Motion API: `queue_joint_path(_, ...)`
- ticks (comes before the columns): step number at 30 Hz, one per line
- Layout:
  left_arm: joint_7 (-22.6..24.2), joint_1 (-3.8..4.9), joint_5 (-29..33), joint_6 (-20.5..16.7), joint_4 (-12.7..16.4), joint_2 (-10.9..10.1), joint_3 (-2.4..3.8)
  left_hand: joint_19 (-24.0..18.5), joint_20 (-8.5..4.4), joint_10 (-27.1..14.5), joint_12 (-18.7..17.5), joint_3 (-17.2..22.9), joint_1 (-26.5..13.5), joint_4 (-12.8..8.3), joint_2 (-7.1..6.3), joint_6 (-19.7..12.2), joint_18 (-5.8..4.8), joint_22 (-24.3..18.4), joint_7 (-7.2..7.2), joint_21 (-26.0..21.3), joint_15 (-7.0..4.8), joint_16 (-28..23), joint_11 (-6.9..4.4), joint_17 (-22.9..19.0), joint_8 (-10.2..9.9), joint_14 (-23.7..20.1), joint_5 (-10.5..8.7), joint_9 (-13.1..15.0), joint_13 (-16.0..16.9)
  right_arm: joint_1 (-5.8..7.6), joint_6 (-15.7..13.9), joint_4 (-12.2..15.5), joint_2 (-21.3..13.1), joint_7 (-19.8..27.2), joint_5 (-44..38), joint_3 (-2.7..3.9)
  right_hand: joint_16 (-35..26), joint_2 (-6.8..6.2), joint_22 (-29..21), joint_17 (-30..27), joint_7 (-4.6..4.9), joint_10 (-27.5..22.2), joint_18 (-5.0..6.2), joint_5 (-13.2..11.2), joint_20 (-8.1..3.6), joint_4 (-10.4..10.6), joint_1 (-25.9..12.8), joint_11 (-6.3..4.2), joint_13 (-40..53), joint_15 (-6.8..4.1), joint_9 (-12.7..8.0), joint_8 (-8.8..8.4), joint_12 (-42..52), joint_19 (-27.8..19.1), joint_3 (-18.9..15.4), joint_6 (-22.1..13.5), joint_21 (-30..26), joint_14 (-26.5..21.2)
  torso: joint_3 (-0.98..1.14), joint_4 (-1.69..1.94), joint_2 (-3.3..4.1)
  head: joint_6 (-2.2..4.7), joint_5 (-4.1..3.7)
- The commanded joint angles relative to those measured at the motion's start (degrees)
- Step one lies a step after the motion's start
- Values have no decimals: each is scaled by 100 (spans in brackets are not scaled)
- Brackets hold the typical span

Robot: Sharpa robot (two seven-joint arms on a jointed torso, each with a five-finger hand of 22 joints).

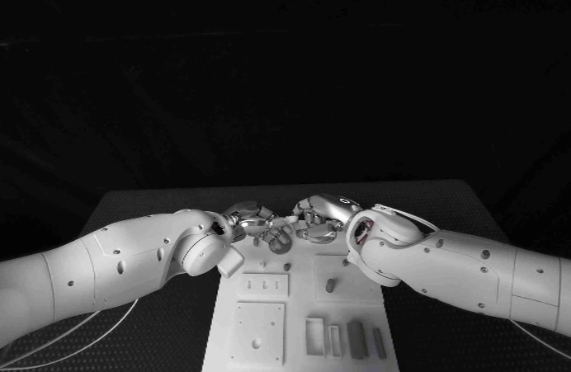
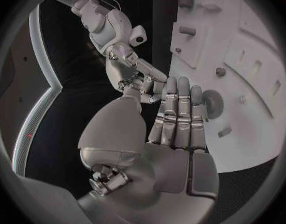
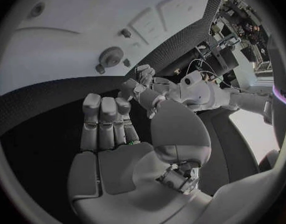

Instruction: Assemble the parts on the task board

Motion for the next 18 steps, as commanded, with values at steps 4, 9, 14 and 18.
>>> queue_joint_path(4, -21, 7, 5, -2, 6, 27, 2, -35, -10, -48, -39, 37, 85, 6, -13, -59, 42, 12, 13, -13, -5, 24, -7, 11, -40, -29, -35, -11, 10, -10, 72, 79, 65, -34, -96, 2, 10, -57, -9, -2, -49, -89, 172, -32, -24, -11, -1, -64, -7, -44, 17, 27, 31, 11, 45, 1133, 19, -11, 9, 0, -2, -18, -5)
queue_joint_path(9, -10, 7, 5, -52, 23, 29, 2, -36, -9, -45, -43, 48, 160, 1, -6, -55, 44, 19, 13, -11, -6, 30, -8, 14, -44, -30, -34, -15, 17, -15, 69, 104, 89, -44, -96, 2, 10, -60, -11, -4, -49, -87, 172, -32, -26, -9, -3, -64, -9, -45, 23, 24, 31, 14, 52, 1133, 19, -9, 8, -4, -1, -18, -2)
queue_joint_path(14, -16, 7, 5, -61, 20, 30, 2, -37, -8, -39, -46, 54, 235, -1, 13, -47, 43, 26, 12, -9, -7, 37, -10, 17, -45, -29, -33, -19, 24, -16, 64, 99, 119, -48, -95, 2, 9, -60, -13, -5, -49, -85, 172, -32, -27, -9, -5, -64, -11, -46, 29, 21, 30, 18, 60, 1135, 19, -8, 6, -4, -4, -17, -2)
queue_joint_path(18, -22, 7, 5, -35, 17, 32, 2, -36, -9, -34, -49, 57, 335, -6, 49, -35, 43, 33, 9, -7, -8, 44, -12, 19, -47, -28, -31, -24, 32, -23, 86, 105, 158, -58, -95, 2, 8, -62, -15, -6, -49, -84, 172, -32, -29, -9, -7, -64, -13, -46, 33, 19, 29, 21, 66, 1135, 19, -6, 5, 0, -2, -27, -6)
